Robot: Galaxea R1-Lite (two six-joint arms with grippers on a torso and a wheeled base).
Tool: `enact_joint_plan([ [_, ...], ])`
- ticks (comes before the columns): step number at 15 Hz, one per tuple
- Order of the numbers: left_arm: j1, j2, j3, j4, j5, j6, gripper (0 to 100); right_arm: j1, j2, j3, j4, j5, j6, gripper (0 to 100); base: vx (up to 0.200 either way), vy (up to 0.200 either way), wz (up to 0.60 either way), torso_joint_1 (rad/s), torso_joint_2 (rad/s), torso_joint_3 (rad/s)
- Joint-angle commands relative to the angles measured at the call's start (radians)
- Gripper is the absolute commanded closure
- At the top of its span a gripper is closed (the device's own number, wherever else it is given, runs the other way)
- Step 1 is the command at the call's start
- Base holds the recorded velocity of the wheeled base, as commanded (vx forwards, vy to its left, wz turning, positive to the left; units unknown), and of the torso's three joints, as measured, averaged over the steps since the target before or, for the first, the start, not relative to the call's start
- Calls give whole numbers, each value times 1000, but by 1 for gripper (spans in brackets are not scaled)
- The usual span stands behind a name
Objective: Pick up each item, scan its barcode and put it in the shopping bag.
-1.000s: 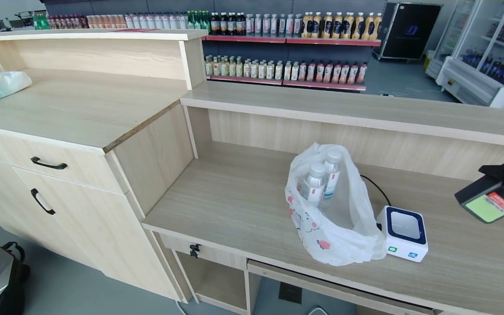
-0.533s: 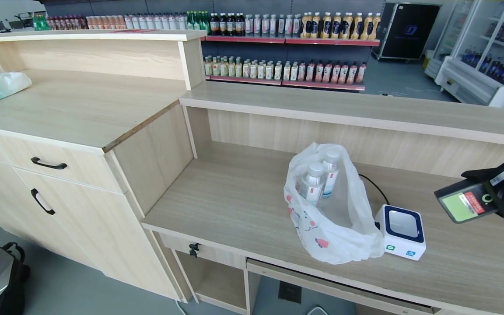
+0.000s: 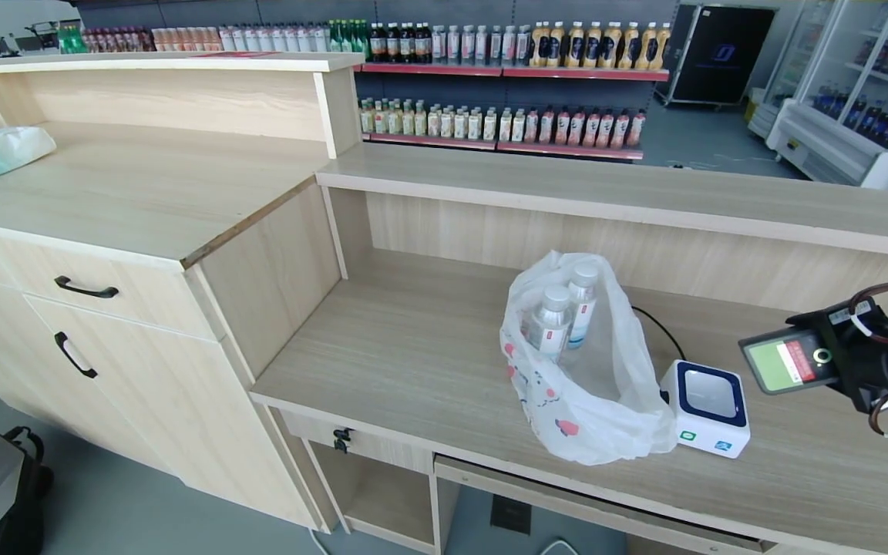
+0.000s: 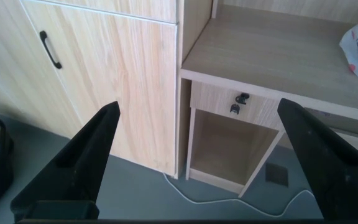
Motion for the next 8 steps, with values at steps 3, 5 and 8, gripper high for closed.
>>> enact_joint_plan([
  [3,1,0,0,0,0,0,0,14,137,-71,-1,-1,29,100,0,0,0,0,0,0],
  [5,1,0,0,0,0,0,0,34,175,-74,-2,-1,29,100,0,0,0,0,0,0],
  [8,1,0,0,0,0,0,0,73,215,-82,-10,-6,46,100,0,0,0,0,0,0],
])
